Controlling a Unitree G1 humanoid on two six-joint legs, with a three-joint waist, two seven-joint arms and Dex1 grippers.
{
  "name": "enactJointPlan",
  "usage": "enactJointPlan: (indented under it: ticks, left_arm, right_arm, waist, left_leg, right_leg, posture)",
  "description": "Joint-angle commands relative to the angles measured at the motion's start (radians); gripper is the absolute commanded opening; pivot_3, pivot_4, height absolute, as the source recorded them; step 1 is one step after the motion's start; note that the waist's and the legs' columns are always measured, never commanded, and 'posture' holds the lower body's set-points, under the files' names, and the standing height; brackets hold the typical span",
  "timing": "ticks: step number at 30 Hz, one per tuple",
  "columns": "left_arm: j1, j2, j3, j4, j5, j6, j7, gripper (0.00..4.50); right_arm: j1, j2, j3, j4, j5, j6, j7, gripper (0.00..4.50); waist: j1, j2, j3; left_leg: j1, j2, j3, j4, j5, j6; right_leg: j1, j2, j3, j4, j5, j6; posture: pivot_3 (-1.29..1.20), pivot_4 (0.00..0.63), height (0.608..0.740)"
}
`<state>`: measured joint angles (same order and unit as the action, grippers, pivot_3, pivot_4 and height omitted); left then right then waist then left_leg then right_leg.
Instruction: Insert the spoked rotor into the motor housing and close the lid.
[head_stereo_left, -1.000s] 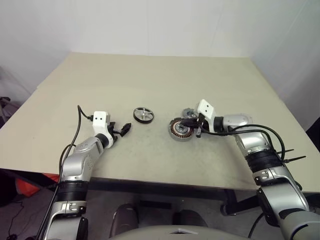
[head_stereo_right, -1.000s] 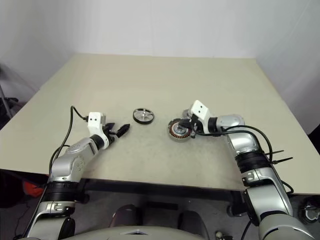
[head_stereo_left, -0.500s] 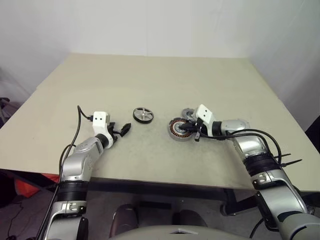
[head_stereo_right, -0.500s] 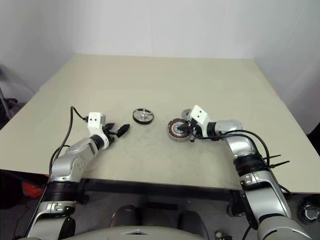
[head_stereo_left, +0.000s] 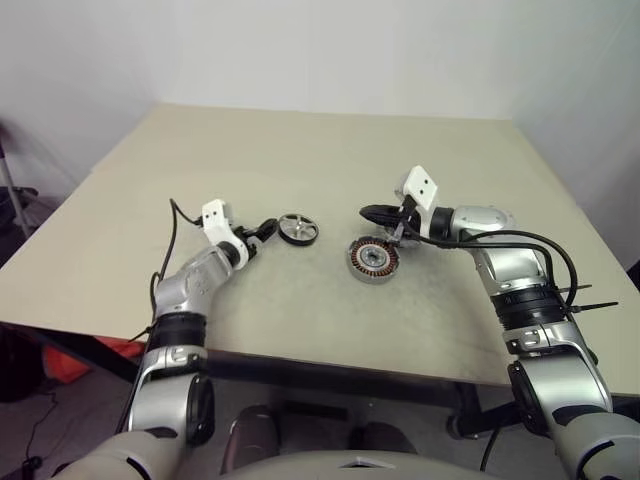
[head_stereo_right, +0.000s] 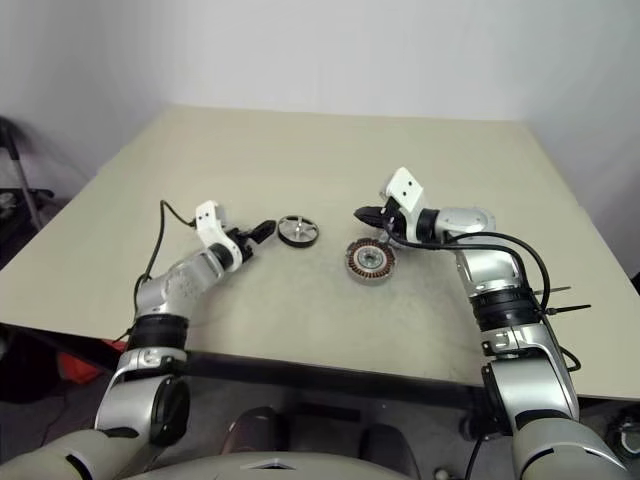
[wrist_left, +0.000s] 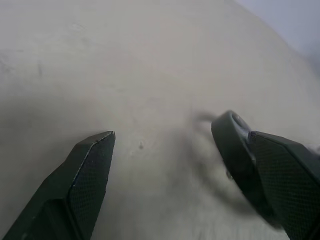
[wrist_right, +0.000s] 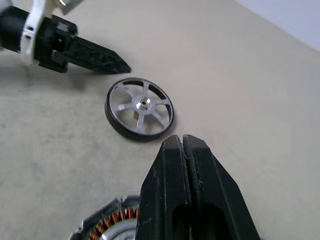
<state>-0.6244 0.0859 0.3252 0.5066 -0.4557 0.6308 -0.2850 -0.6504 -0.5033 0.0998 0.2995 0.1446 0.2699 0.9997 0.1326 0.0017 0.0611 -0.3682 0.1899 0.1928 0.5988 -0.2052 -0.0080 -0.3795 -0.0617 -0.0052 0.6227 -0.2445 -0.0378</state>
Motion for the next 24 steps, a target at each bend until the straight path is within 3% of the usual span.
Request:
enactJointPlan:
  ticks: [1, 8, 13, 18, 24]
  left_arm:
    - [-0.049, -0.041, 0.027, 0.128, -0.052, 0.039, -0.004, 4.5]
    - [-0.138, -0.052, 0.028, 0.259, -0.072, 0.139, -0.042, 4.5]
    - [-0.132, -0.062, 0.002, 0.207, -0.086, 0.222, -0.091, 4.5]
    - [-0.094, -0.078, -0.02, 0.131, -0.096, 0.304, -0.108, 4.5]
    - [-0.076, -0.098, -0.02, 0.1, -0.107, 0.359, -0.099, 4.5]
  right_arm:
    - [-0.019, -0.009, -0.024, -0.047, 0.019, -0.003, -0.008, 0.04]
    - [-0.019, -0.004, -0.021, -0.037, 0.016, -0.015, -0.019, 0.04]
    - [-0.013, -0.002, -0.017, -0.03, 0.014, -0.028, -0.022, 0.04]
    - [-0.008, -0.001, -0.013, -0.022, 0.01, -0.045, -0.024, 0.04]
    - [-0.01, 0.001, -0.013, -0.01, 0.009, -0.059, -0.027, 0.04]
  waist:
    - [0.005, 0.0, 0.0]
    - [0.022, 0.001, 0.0]
    - [0.023, 0.001, 0.0]
    - [0.022, 0.0, 0.0]
    - [0.022, 0.0, 0.0]
  left_leg:
    - [0.0, 0.0, 0.0, 0.0, 0.0, 0.0]
    - [0.0, -0.002, 0.005, 0.0, 0.002, 0.002]
    - [-0.003, -0.01, 0.006, 0.0, 0.002, 0.006]
    - [-0.009, -0.016, 0.006, 0.0, 0.002, 0.027]
    - [-0.012, -0.017, 0.005, 0.0, -0.001, 0.033]
  right_leg:
    - [0.001, -0.002, -0.002, 0.0, 0.0, 0.0]
    - [0.012, -0.016, -0.015, -0.004, -0.002, 0.003]
    - [0.014, -0.027, -0.019, -0.005, -0.006, 0.011]
    - [0.011, -0.032, -0.02, -0.005, -0.007, 0.012]
    - [0.012, -0.033, -0.02, -0.01, -0.007, 0.013]
  posture:
    - [0.0, 0.0, 0.74]
    - [0.0, 0.0, 0.74]
    - [0.0, 0.0, 0.74]
    - [0.0, 0.0, 0.74]
    - [0.0, 0.0, 0.74]
